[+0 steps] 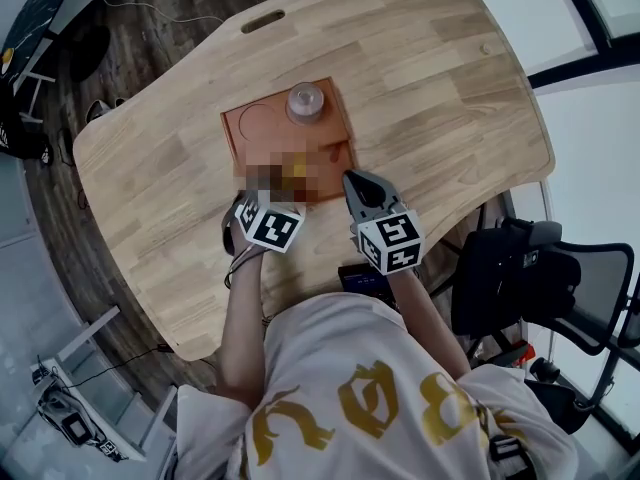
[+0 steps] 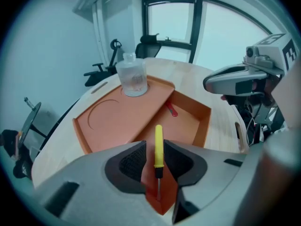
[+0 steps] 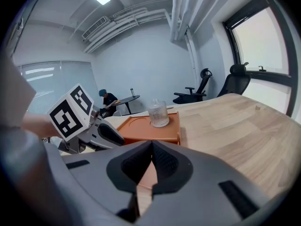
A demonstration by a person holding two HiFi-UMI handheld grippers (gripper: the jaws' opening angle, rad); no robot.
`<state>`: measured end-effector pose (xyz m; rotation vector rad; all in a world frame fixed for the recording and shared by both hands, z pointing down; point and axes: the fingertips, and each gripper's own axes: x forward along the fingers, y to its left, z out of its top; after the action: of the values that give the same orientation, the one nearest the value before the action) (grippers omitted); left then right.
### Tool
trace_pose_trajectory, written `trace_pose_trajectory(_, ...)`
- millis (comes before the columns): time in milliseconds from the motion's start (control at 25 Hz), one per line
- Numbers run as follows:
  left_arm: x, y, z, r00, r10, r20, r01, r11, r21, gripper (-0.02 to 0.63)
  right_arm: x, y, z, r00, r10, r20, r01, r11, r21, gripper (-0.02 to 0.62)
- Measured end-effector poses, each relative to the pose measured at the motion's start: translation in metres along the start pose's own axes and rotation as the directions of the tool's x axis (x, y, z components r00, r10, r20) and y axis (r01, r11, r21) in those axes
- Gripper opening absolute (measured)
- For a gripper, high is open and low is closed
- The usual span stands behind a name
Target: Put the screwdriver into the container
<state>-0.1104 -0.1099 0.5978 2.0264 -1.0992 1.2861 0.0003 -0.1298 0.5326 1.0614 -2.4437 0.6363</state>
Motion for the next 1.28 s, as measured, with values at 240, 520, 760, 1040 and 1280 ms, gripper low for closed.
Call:
trace_pose_trajectory(240, -0.035, 0.008, 0.0, 0.993, 0.04, 0.107, -0.026, 0.992, -0.126, 0.101, -0.011, 0.015, 0.012, 0.999, 0.019, 0.033, -0.018, 0.999, -0.037, 0.011)
trace_pose_trajectory(520, -0.082, 0.007, 0.005, 0.955, 0.084, 0.284, -0.022, 0.976, -0.215, 0.048, -0.029, 0.032, 0.023, 0.997, 0.029, 0.072, -0.023, 0.997, -0.079, 0.011)
trace_pose_trajectory(760, -0.112, 0.004, 0.001, 0.918, 0.119, 0.379, 0.01, 0.947, -0.322, 0.011, -0.049, 0.044, 0.031, 0.992, 0.025, 0.122, -0.012, 0.994, -0.105, 0.011)
trace_pose_trajectory(1040, -0.169, 0.004, 0.013, 0.768, 0.208, 0.606, 0.044, 0.927, -0.374, 0.011, -0.071, 0.05, 0.041, 0.985, 0.021, 0.173, 0.002, 0.991, -0.134, 0.011)
trace_pose_trajectory(1280, -0.216, -0.004, 0.017, 0.653, 0.278, 0.704, -0.015, 0.935, -0.355, 0.011, -0.088, 0.066, 0.052, 0.976, 0.035, 0.214, -0.001, 0.988, -0.155, 0.011)
